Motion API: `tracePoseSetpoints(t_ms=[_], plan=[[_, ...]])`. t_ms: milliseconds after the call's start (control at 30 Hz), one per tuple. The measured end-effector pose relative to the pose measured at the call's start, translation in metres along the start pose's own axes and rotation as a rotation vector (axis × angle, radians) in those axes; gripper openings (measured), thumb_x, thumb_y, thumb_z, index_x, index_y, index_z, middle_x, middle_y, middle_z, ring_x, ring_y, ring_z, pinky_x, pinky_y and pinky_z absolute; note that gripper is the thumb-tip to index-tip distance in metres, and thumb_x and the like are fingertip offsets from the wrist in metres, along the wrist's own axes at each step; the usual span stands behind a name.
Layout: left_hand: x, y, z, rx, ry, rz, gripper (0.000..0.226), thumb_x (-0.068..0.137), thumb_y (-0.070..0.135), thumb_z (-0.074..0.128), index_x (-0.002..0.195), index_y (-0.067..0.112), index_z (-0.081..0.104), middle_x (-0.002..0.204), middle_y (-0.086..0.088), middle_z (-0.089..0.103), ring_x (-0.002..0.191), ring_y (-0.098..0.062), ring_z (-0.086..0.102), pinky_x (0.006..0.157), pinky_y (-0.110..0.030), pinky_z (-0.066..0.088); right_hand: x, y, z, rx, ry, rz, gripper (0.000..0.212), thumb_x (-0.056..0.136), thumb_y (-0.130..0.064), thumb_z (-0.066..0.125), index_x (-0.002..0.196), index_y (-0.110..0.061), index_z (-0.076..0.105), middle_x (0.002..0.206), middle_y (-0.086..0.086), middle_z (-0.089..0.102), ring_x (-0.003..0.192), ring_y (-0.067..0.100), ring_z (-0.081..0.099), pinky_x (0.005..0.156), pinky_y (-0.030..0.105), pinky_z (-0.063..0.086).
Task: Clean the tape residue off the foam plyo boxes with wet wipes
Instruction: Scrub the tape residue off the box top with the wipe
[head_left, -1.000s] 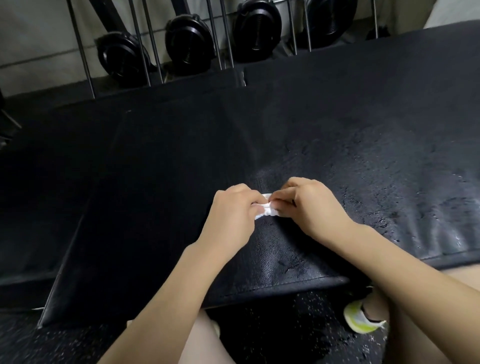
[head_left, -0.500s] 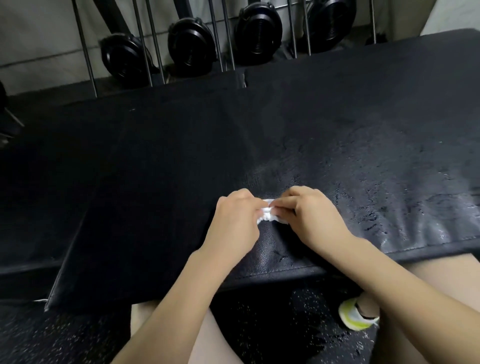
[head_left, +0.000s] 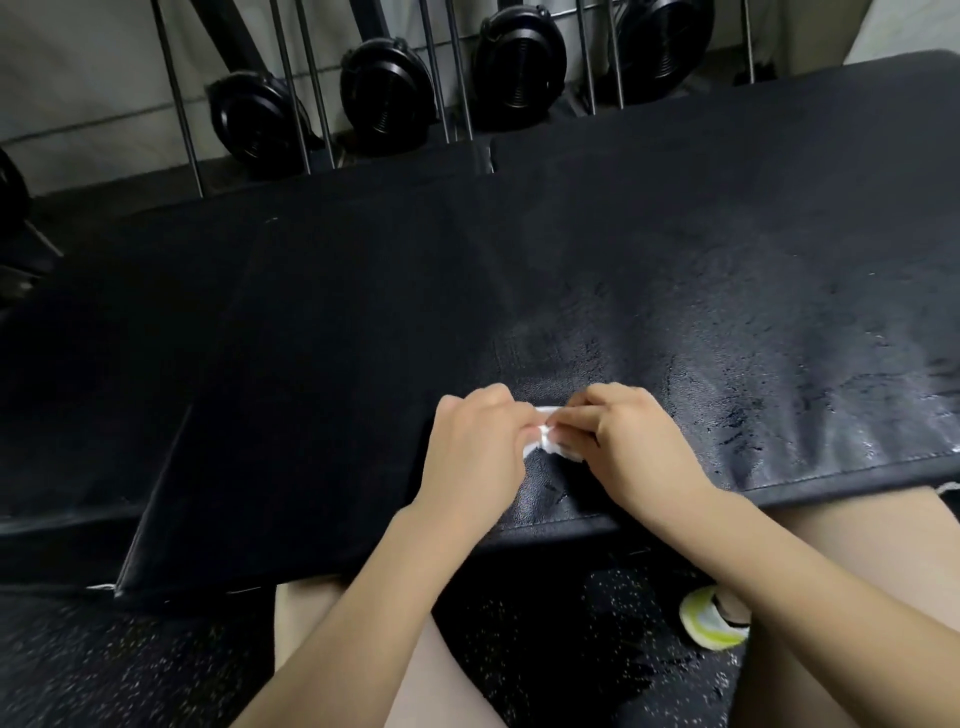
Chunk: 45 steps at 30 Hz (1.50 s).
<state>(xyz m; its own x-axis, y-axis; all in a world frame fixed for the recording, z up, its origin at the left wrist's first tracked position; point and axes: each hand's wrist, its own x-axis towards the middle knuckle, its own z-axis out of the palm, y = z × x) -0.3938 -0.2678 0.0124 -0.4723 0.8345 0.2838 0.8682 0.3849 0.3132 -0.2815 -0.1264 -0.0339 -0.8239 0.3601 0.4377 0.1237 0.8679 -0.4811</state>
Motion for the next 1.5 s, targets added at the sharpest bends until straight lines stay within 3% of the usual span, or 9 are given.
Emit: tracePoseSetpoints(t_ms=[167,400,567,700,900,1033,1233,1400,1500], plan=[[-0.006,0.006,0.001,-0.018,0.030,-0.027,0.011,0.086,0.016,0.074,0.084,0.026,0.079,0.069,0.005,0.052,0.056,-0.017,0.037,0.062,-0.046,0.047,-0.004,-0.007,-0.004,-0.020,0.046,0.017,0.012,0.078,-0.025,0.084,0.089,-0.022,0.082,0.076,-0.003,0.066,0.062,0.023,0.058,0.065,0.025,0.039],[-0.055,0.015,0.004,-0.062,0.000,0.055,0.027,0.089,0.038,0.049,0.091,0.035,0.077,0.069,0.009,0.049,0.065,-0.013,0.050,0.061,-0.037,0.042,-0.056,-0.010,-0.007,0.003,0.009,-0.077,0.030,0.093,-0.048,0.061,0.098,-0.027,0.081,0.088,-0.010,0.067,0.074,0.018,0.061,0.072,0.028,0.043],[-0.036,0.009,0.008,0.054,0.040,0.009,0.014,0.086,0.025,0.063,0.080,0.031,0.074,0.066,0.009,0.044,0.062,-0.016,0.044,0.062,-0.034,0.035,-0.031,-0.008,0.000,-0.026,0.023,-0.051,0.033,0.092,-0.047,0.056,0.091,-0.023,0.079,0.086,-0.007,0.067,0.073,0.022,0.059,0.071,0.030,0.047],[-0.032,0.013,0.007,0.037,0.035,-0.048,0.014,0.081,0.013,0.073,0.080,0.027,0.075,0.066,0.006,0.047,0.061,-0.019,0.047,0.060,-0.041,0.042,-0.028,-0.011,0.004,-0.019,0.056,-0.022,0.031,0.092,-0.041,0.057,0.089,-0.020,0.079,0.086,-0.005,0.067,0.073,0.023,0.059,0.069,0.037,0.051],[-0.077,0.016,0.008,-0.024,0.020,0.034,0.027,0.089,0.035,0.049,0.090,0.035,0.076,0.070,0.010,0.048,0.068,-0.013,0.049,0.064,-0.031,0.032,-0.074,-0.022,-0.010,-0.063,0.044,-0.135,0.029,0.095,-0.045,0.059,0.096,-0.026,0.081,0.089,-0.009,0.068,0.077,0.019,0.061,0.074,0.031,0.043],[-0.085,0.018,0.012,-0.012,0.043,0.067,0.029,0.089,0.031,0.049,0.089,0.032,0.078,0.067,0.009,0.052,0.064,-0.014,0.051,0.060,-0.037,0.041,-0.077,-0.023,-0.008,-0.082,0.047,-0.163,0.025,0.095,-0.040,0.059,0.097,-0.026,0.080,0.090,-0.010,0.068,0.079,0.017,0.061,0.078,0.026,0.039],[-0.064,0.011,0.009,-0.001,0.100,-0.003,0.024,0.088,0.032,0.053,0.090,0.034,0.077,0.070,0.009,0.052,0.066,-0.016,0.051,0.061,-0.035,0.039,-0.055,-0.024,0.004,-0.069,0.080,-0.081,0.026,0.095,-0.041,0.061,0.092,-0.022,0.078,0.090,-0.007,0.067,0.078,0.023,0.060,0.074,0.038,0.048],[-0.074,0.032,0.012,0.039,0.080,-0.016,0.024,0.085,0.026,0.052,0.081,0.029,0.076,0.065,0.008,0.048,0.064,-0.018,0.050,0.059,-0.035,0.039,-0.071,-0.025,-0.005,-0.161,0.048,-0.132,0.031,0.099,-0.043,0.054,0.091,-0.023,0.076,0.091,-0.008,0.066,0.079,0.020,0.058,0.072,0.033,0.040],[-0.090,0.037,0.015,0.035,0.045,0.009,0.027,0.087,0.031,0.050,0.085,0.031,0.077,0.066,0.010,0.051,0.066,-0.015,0.051,0.061,-0.033,0.037,-0.088,-0.017,-0.014,-0.178,0.001,-0.214,0.020,0.096,-0.038,0.063,0.100,-0.024,0.077,0.095,-0.009,0.066,0.084,0.017,0.058,0.078,0.028,0.036]])
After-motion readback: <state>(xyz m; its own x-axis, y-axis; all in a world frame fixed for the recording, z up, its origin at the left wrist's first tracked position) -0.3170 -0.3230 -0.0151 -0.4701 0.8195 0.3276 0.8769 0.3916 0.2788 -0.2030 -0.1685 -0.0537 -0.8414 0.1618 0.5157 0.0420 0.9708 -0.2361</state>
